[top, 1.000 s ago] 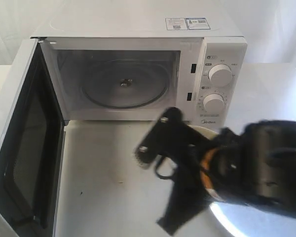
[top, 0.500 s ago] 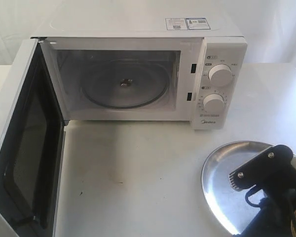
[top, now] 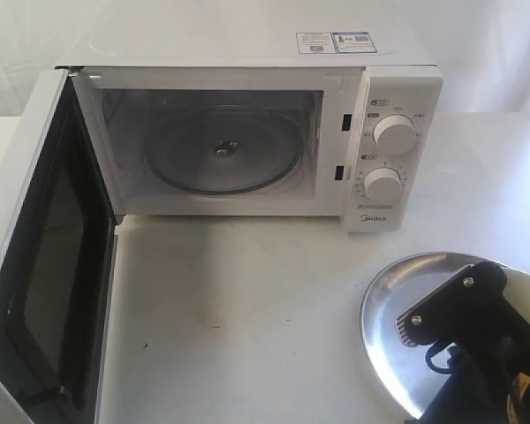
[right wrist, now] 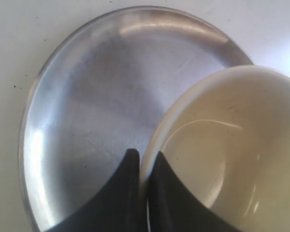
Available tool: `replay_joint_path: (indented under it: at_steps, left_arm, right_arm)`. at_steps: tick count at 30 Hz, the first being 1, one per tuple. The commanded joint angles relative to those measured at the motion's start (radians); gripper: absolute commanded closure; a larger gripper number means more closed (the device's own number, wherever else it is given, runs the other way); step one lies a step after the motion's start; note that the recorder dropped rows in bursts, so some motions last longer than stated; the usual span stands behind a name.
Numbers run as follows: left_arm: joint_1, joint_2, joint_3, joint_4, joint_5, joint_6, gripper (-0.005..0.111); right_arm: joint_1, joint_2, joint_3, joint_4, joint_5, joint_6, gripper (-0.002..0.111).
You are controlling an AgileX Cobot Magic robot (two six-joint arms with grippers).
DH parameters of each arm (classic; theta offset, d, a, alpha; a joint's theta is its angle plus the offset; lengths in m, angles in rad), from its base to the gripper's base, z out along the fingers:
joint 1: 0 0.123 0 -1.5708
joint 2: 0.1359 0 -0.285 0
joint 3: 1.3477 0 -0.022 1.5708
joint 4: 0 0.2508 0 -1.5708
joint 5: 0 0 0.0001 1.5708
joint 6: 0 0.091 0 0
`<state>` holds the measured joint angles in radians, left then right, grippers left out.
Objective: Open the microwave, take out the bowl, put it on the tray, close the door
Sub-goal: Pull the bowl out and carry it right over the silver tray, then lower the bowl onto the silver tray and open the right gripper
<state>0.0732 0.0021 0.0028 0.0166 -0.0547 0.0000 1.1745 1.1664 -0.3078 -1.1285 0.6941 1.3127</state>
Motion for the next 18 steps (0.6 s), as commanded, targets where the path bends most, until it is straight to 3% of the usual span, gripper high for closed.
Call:
replay_joint_path:
  at_steps: [1, 18]
  left_arm:
    - [0.000, -0.002, -0.003, -0.008, -0.005, 0.000, 0.107]
    - [0.000, -0.002, -0.003, -0.008, -0.005, 0.000, 0.107]
  right_arm:
    - [0.001, 0.040, 0.018, -0.043, -0.005, 0.048, 0.108]
    - [0.001, 0.127, 0.020, -0.137, -0.095, 0.135, 0.108]
